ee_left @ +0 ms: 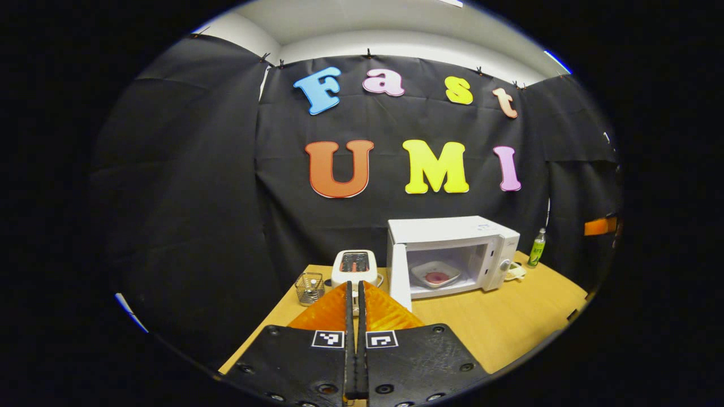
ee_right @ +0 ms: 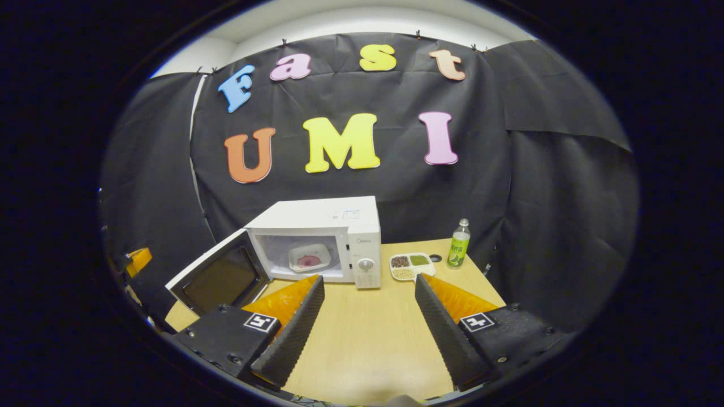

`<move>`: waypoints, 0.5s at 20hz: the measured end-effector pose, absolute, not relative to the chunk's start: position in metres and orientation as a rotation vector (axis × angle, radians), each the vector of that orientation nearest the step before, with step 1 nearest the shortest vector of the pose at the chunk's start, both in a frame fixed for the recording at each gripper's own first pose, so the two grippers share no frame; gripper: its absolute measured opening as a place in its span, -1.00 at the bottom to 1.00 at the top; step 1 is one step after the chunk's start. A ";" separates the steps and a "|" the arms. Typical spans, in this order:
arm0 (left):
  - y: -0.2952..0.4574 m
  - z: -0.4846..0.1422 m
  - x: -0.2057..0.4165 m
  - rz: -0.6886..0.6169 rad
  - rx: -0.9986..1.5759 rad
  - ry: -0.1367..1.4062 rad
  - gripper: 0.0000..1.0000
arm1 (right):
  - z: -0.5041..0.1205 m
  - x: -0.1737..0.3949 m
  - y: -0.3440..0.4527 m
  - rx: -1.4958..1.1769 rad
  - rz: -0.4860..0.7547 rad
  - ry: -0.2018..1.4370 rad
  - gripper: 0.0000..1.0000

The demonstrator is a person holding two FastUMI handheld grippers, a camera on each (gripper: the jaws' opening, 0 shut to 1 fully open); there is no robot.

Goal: Open the microwave oven with the left hand, put the food in, and close the microwave oven.

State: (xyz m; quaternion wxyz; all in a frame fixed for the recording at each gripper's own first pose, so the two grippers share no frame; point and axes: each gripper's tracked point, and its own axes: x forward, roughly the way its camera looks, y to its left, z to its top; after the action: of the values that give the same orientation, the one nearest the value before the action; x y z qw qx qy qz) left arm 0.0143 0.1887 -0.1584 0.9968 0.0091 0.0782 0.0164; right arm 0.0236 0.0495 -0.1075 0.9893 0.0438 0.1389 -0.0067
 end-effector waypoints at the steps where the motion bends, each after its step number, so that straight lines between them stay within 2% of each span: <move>1: 0.196 -0.175 0.013 0.037 0.034 0.186 -1.00 | -0.108 0.021 0.049 0.094 -0.019 0.282 0.89; 2: 0.198 -0.188 0.012 0.028 0.045 0.193 -1.00 | -0.108 0.019 0.047 0.096 -0.026 0.289 0.89; 3: 0.199 -0.202 0.013 0.019 0.043 0.213 -1.00 | -0.110 0.016 0.045 0.100 -0.032 0.296 1.00; 4: 0.197 -0.217 0.012 -0.001 0.029 0.249 -1.00 | -0.110 0.015 0.045 0.106 -0.038 0.306 1.00; 5: 0.200 -0.233 0.013 0.009 0.032 0.287 -1.00 | -0.112 0.010 0.047 0.116 -0.034 0.316 0.89; 6: 0.201 -0.247 0.016 0.004 0.035 0.313 -1.00 | -0.112 0.007 0.049 0.121 -0.033 0.321 1.00; 7: 0.202 -0.256 0.016 0.012 0.038 0.326 -1.00 | -0.112 0.006 0.045 0.119 -0.039 0.326 1.00; 8: 0.200 -0.267 0.019 0.000 0.025 0.345 -1.00 | -0.112 0.004 0.043 0.117 -0.048 0.329 0.83; 9: 0.202 -0.278 0.021 0.007 0.020 0.362 -1.00 | -0.113 0.002 0.043 0.123 -0.054 0.334 1.00; 10: 0.206 -0.283 0.023 0.013 0.011 0.362 -1.00 | -0.114 0.000 0.043 0.133 -0.056 0.342 1.00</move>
State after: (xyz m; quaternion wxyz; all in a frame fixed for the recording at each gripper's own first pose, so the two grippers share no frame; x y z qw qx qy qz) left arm 0.0230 0.2056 -0.2835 0.9836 0.0056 0.1802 0.0066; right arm 0.0002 0.0433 -0.1135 0.9828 0.0660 0.1702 -0.0276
